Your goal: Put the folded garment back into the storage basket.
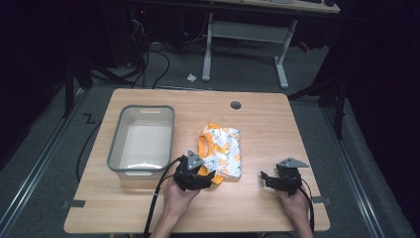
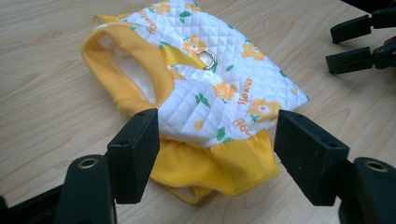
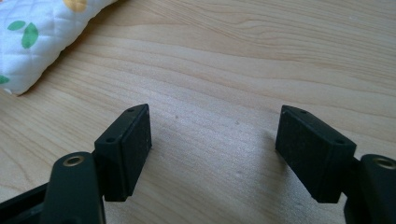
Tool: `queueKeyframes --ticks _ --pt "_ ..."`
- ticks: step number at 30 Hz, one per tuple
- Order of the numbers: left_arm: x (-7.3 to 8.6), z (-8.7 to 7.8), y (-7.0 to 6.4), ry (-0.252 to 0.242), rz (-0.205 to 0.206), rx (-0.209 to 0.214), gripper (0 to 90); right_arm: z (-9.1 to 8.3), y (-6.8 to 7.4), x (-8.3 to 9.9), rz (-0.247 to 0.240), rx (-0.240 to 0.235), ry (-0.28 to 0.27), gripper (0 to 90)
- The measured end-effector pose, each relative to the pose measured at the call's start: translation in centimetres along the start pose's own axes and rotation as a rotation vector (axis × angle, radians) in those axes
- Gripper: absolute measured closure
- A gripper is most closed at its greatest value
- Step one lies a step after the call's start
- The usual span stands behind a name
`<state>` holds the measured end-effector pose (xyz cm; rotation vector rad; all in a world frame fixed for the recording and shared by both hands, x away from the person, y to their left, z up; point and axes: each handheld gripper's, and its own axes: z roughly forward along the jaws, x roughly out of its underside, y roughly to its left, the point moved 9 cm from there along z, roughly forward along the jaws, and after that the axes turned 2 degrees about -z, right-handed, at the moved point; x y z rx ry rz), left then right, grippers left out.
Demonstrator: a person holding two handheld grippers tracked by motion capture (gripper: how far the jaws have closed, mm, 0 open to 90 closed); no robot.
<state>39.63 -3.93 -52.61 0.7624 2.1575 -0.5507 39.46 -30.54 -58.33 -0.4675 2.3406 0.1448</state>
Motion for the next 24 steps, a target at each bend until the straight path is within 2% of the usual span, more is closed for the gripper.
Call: queueKeyframes --ticks 9,19,24 --pt "-1.3 0.7 0.8 0.006 -0.005 -0.031 31.6 0.0 0.0 0.0 -0.001 0.001 0.0 27.1" --pt "-3.1 2.4 1.5 0.057 0.01 -0.071 28.7 0.0 0.0 0.0 -0.001 0.001 0.0 27.1" --pt "-3.7 3.9 2.2 0.088 0.0 -0.088 27.6 0.0 0.0 0.0 0.0 0.0 0.0 27.0"
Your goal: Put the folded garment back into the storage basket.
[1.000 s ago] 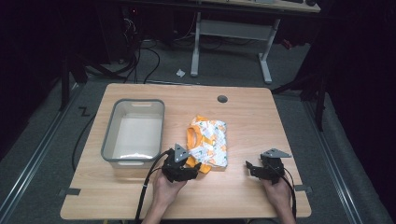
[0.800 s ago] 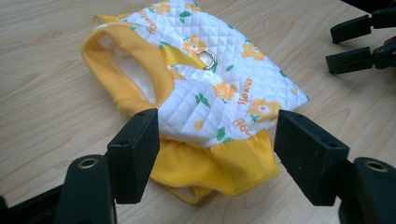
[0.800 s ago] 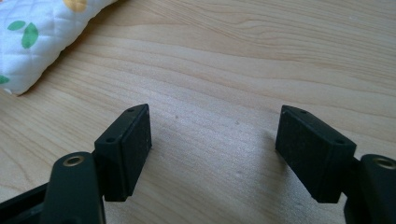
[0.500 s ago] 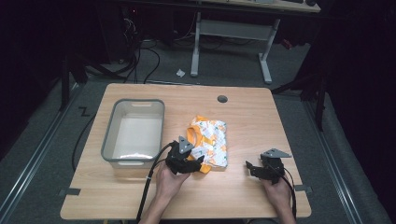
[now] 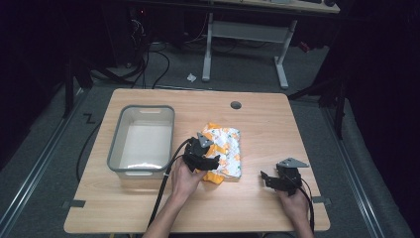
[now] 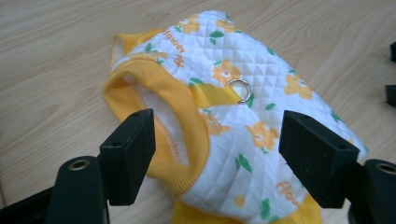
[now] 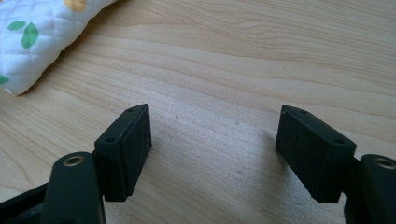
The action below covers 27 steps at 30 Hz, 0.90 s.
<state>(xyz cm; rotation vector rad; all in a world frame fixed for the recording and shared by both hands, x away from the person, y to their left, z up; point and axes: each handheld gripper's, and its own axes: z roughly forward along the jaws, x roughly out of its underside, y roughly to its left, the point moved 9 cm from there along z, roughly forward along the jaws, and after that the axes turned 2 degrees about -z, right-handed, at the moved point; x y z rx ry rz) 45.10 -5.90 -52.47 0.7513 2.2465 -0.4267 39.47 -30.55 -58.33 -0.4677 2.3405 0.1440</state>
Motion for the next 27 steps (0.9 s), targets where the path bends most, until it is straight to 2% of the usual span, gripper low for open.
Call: queueKeyframes --ticks 3,7,12,14,18,23,27 --pt "-0.2 0.6 0.4 0.005 -0.02 -0.006 27.3 0.0 0.0 0.0 0.0 -0.001 0.0 27.1" --pt "-0.2 1.4 1.4 0.002 -0.073 -0.027 26.1 0.0 0.0 0.0 0.0 0.0 0.0 27.1" --pt "0.0 2.4 2.2 0.013 -0.12 -0.038 24.7 0.0 0.0 0.0 0.0 0.0 0.0 27.1" --pt "0.1 2.9 2.4 0.023 -0.135 -0.032 24.2 0.0 0.0 0.0 0.0 0.0 0.0 27.1" --pt "0.4 3.7 2.3 0.038 -0.129 -0.033 23.7 0.0 0.0 0.0 0.0 0.0 0.0 27.1" --pt "0.9 4.6 2.5 0.061 -0.146 -0.031 23.3 0.0 0.0 0.0 0.001 0.0 0.0 27.1" --pt "1.3 5.1 2.9 0.086 -0.151 -0.05 25.5 0.0 0.0 0.0 0.0 0.0 0.0 27.1"
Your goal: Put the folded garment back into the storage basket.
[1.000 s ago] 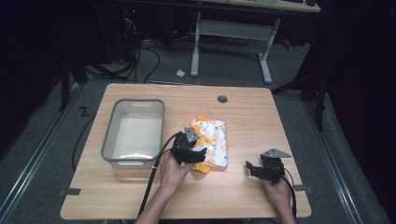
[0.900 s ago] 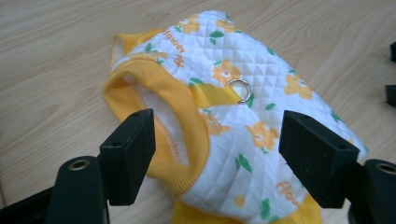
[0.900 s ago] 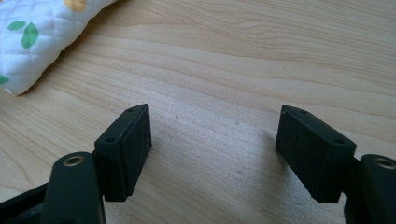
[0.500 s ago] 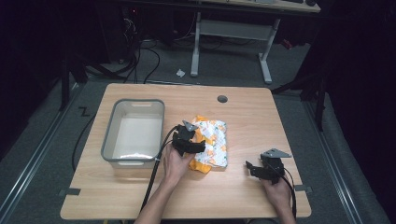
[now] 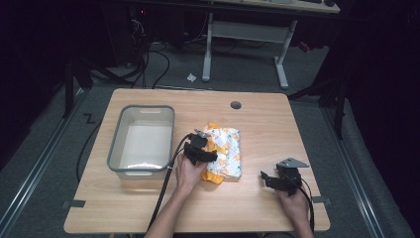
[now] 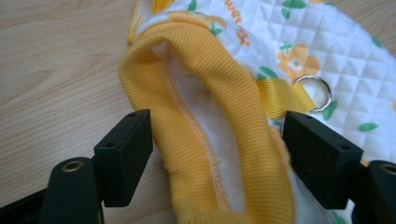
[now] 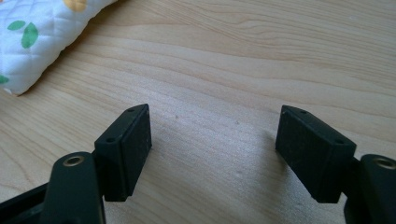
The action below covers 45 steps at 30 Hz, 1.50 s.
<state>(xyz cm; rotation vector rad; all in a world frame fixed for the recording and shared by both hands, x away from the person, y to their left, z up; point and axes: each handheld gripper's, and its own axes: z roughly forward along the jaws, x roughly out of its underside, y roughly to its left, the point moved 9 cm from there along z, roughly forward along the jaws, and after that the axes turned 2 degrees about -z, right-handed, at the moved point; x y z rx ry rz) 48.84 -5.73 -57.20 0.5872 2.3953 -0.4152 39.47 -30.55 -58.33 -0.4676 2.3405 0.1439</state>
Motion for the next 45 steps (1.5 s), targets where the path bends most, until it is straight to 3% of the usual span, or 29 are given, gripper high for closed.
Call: queueKeyframes --ticks 8,12,24,30,38,45 --pt "0.4 0.7 0.0 0.023 0.007 -0.009 27.6 0.0 0.0 0.0 0.0 0.0 0.0 27.0" --pt "0.6 1.0 -0.2 0.025 0.011 0.008 31.0 0.0 0.0 0.0 -0.001 0.0 0.0 27.1" --pt "0.6 0.8 -1.2 0.023 0.014 0.042 57.7 0.0 0.0 0.0 -0.001 0.0 0.0 27.1" --pt "0.6 0.6 -1.6 0.016 0.053 0.036 68.3 0.0 0.0 0.0 -0.001 0.0 0.0 27.1" --pt "0.4 0.2 -1.9 0.005 0.066 0.061 74.3 0.0 0.0 0.0 -0.001 0.0 0.0 27.1" --pt "-0.1 -0.7 -2.2 -0.026 0.051 0.099 74.9 0.0 0.0 0.0 -0.001 0.0 0.0 27.1"
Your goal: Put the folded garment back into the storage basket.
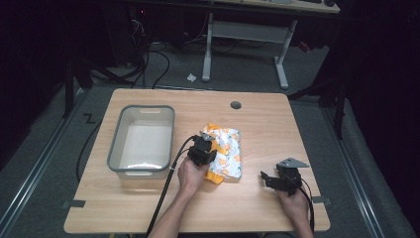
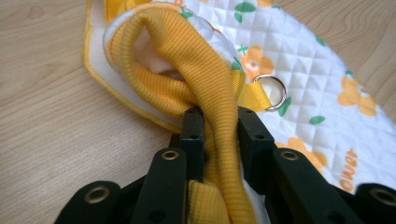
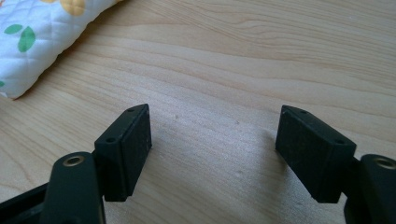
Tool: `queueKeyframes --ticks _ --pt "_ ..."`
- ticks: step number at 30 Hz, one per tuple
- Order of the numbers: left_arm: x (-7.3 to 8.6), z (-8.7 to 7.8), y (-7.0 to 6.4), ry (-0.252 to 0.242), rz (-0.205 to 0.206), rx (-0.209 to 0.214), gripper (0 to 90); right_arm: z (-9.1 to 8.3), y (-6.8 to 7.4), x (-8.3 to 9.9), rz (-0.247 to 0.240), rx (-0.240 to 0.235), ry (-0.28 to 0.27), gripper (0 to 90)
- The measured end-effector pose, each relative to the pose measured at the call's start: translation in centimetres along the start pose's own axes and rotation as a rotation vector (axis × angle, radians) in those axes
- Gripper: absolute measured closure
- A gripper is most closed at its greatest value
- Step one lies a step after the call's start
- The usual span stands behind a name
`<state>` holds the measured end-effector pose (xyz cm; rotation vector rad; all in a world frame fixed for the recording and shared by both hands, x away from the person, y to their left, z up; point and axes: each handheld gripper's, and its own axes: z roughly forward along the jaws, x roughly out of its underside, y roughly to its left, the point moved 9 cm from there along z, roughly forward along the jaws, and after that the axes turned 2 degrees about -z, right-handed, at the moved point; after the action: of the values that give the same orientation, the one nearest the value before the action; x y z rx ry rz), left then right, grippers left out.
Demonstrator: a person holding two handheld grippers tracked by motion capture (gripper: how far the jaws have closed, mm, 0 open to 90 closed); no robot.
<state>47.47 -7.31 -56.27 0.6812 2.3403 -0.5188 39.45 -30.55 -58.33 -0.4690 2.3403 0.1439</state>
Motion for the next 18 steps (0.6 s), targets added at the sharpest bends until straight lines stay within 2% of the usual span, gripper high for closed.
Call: queueKeyframes --ticks 3,18 --pt "-0.2 -0.5 -0.3 -0.007 -0.013 0.031 75.0 0.0 0.0 0.0 0.0 0.0 0.0 27.1" --pt "-1.4 -3.6 -0.9 -0.072 -0.024 0.113 75.3 0.0 0.0 0.0 0.0 0.0 0.0 27.0"
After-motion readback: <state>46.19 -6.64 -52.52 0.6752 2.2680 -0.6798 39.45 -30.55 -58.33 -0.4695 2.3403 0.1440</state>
